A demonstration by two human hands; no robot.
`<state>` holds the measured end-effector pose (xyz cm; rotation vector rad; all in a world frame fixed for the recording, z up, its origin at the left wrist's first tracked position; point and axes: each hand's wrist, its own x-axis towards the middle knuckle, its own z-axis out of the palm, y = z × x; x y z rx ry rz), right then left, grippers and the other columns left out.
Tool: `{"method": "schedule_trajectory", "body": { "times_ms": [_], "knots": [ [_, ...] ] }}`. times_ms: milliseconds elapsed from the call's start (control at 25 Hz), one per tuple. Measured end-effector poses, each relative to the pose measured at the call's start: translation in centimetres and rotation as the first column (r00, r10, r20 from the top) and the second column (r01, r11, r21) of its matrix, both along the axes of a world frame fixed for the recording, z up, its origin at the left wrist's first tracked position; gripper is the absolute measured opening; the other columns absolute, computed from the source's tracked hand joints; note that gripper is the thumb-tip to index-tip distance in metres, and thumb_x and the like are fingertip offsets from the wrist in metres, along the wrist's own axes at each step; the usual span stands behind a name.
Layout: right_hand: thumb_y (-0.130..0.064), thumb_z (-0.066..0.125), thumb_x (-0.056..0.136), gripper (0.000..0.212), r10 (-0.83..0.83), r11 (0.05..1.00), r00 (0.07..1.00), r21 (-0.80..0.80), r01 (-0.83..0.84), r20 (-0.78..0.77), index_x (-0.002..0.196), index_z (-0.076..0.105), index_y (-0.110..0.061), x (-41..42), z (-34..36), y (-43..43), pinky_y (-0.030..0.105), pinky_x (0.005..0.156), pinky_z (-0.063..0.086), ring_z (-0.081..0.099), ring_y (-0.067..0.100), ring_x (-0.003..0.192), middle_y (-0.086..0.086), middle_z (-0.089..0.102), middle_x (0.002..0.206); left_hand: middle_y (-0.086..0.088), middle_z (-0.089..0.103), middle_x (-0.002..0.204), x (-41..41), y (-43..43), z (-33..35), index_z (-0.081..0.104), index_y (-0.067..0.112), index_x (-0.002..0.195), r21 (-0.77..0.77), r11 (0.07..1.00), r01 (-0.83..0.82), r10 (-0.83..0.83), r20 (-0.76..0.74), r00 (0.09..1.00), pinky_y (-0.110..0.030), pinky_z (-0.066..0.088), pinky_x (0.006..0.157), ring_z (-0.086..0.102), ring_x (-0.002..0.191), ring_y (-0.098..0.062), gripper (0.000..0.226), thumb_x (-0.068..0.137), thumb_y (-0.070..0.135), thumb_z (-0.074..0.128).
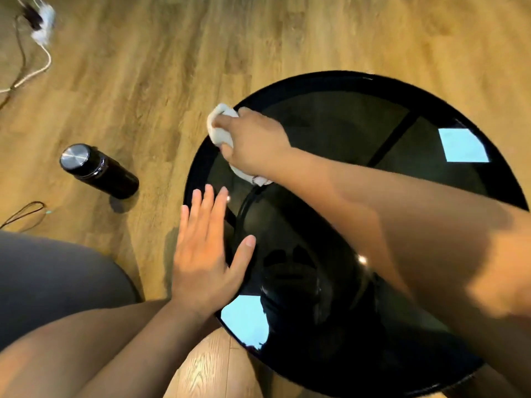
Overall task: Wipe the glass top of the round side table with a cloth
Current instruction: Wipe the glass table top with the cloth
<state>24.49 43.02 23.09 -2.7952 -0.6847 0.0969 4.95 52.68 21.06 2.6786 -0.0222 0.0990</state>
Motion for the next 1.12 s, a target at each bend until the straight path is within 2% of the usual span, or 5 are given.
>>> {"method": "schedule_trajectory", "body": {
  "times_ms": [440,680,840,960,1120],
  "knots": [
    [-0.039,0.042,0.082,0.050,-0.676,0.731,0.728,-0.022,0.682,0.112,0.127,0.054,-0.021,1.5,0.5,-25.7,0.047,0.091,0.051,0.060,0.047,0.102,0.028,0.064,0.111,-0.001,0.010,0.165,1.1,0.0,0.1,0.016,0.020,0.156,-0.072,0.997,-0.015,0.014,-0.016,1.000,-0.040,0.000,0.124,-0.003,0.153,-0.013,0.072,0.095,0.057,0.029],
    [-0.039,0.046,0.094,0.047,-0.281,0.957,0.951,-0.031,0.287,0.132,0.137,0.047,-0.020,-6.7,0.2,-7.2,0.041,0.080,0.045,0.058,0.037,0.100,0.019,0.057,0.115,0.018,0.008,0.156,0.6,-0.4,0.2,0.016,0.021,0.156,-0.249,0.959,-0.136,0.138,-0.009,0.990,-0.034,0.002,0.123,-0.012,0.137,0.018,0.066,0.097,0.050,0.023],
    [-0.033,0.051,0.094,0.043,0.136,0.984,0.989,0.120,-0.129,-0.057,0.134,0.053,-0.018,-16.4,0.9,-2.3,0.038,0.072,0.041,0.058,0.035,0.091,0.017,0.057,0.103,-0.001,0.024,0.162,-0.1,-0.9,0.7,0.021,0.019,0.154,-0.373,0.899,-0.231,0.233,-0.039,0.972,-0.046,0.009,0.123,0.009,0.144,-0.002,0.058,0.100,0.039,0.016],
    [-0.032,0.049,0.091,0.042,0.142,0.988,0.990,0.068,-0.141,-0.018,0.133,0.053,-0.026,-18.4,1.1,-9.1,0.042,0.080,0.043,0.057,0.033,0.097,0.013,0.058,0.109,-0.006,0.021,0.163,-0.7,-1.5,0.9,0.019,0.019,0.155,-0.099,0.985,-0.139,0.133,-0.069,0.989,-0.049,-0.006,0.122,0.001,0.149,-0.008,0.057,0.101,0.038,0.019],
    [-0.036,0.049,0.086,0.038,-0.426,0.903,0.902,-0.018,0.428,0.070,0.124,0.056,-0.034,-14.7,1.1,-26.3,0.044,0.078,0.051,0.061,0.039,0.101,0.014,0.061,0.113,-0.007,0.018,0.164,-2.3,-3.0,0.6,0.018,0.017,0.155,0.194,0.975,0.106,-0.097,-0.057,0.994,-0.052,-0.006,0.121,0.004,0.153,-0.021,0.067,0.097,0.050,0.015]
  ]
}}
